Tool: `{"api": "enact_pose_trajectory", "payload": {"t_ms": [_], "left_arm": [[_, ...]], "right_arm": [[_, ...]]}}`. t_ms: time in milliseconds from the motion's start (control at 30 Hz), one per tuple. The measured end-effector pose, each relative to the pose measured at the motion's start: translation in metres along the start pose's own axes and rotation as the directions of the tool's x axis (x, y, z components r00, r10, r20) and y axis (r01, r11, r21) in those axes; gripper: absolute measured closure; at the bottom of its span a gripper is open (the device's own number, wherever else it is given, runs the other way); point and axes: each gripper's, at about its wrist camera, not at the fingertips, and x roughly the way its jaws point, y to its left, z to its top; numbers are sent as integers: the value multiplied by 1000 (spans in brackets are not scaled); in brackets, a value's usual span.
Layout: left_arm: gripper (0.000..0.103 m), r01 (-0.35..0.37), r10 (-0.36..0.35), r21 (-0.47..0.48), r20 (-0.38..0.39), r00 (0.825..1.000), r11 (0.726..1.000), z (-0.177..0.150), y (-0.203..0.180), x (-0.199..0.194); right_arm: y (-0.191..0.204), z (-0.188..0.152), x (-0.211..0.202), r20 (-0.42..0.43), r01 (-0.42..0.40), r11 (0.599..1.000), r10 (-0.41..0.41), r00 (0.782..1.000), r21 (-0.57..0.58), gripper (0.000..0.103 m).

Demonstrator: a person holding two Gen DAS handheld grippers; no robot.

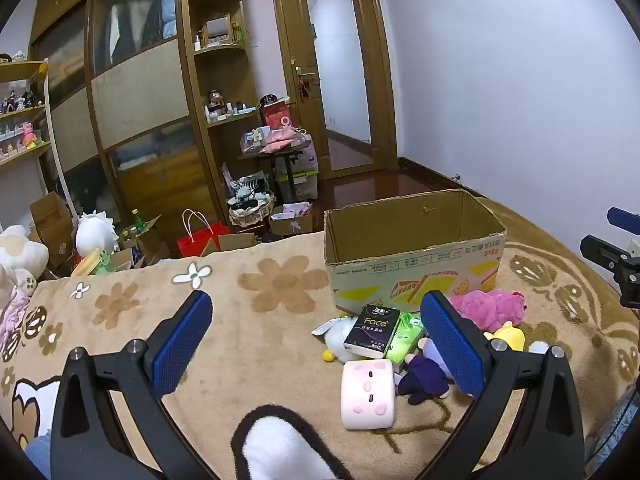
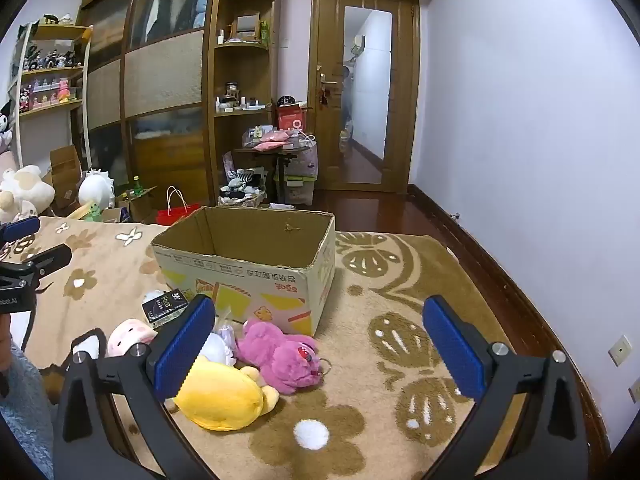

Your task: Organize soft objects

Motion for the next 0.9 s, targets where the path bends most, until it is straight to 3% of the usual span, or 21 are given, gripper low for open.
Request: {"api": "enact_pose_trajectory", "payload": {"t_ms": [900], "left_arm": [[0, 4, -4, 1, 8, 1000, 1000, 0, -2, -1]], "right_arm": [[-3, -4, 5, -7, 18, 1000, -18, 1000, 5, 0]]}}
